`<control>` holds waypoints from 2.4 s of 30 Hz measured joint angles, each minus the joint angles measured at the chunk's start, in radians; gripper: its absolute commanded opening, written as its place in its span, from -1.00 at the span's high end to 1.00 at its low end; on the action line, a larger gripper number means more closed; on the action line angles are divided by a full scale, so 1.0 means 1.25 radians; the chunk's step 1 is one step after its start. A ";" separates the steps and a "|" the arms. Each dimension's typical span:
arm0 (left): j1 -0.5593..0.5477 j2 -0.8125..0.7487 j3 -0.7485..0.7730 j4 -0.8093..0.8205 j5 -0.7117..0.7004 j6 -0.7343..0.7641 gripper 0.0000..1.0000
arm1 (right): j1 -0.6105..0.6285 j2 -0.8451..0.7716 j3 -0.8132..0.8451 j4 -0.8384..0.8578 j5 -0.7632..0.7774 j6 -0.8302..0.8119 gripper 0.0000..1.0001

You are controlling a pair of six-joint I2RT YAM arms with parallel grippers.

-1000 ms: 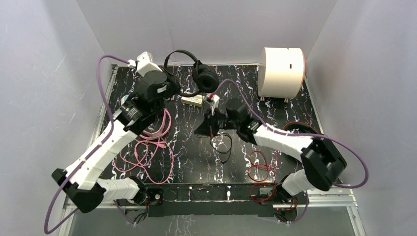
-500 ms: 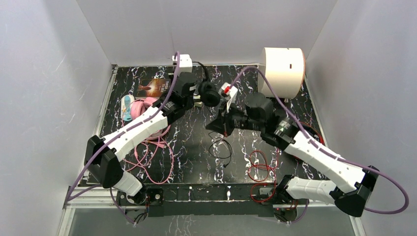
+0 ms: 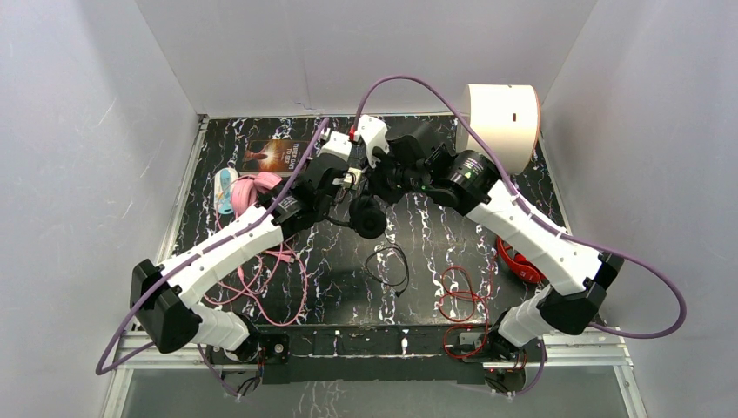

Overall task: Wrap the headphones
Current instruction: Wrap the headphones cable around the headphones.

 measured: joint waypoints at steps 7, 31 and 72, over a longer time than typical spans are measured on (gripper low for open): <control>-0.004 -0.056 -0.001 -0.058 0.115 -0.028 1.00 | -0.025 -0.007 -0.034 0.029 0.119 -0.054 0.77; -0.004 -0.204 0.119 -0.107 0.449 -0.635 1.00 | -0.225 0.040 -0.592 1.055 -0.443 0.247 0.36; 0.052 0.081 0.359 0.144 -0.223 -0.325 1.00 | -0.006 -0.049 -0.797 0.988 -0.464 0.395 1.00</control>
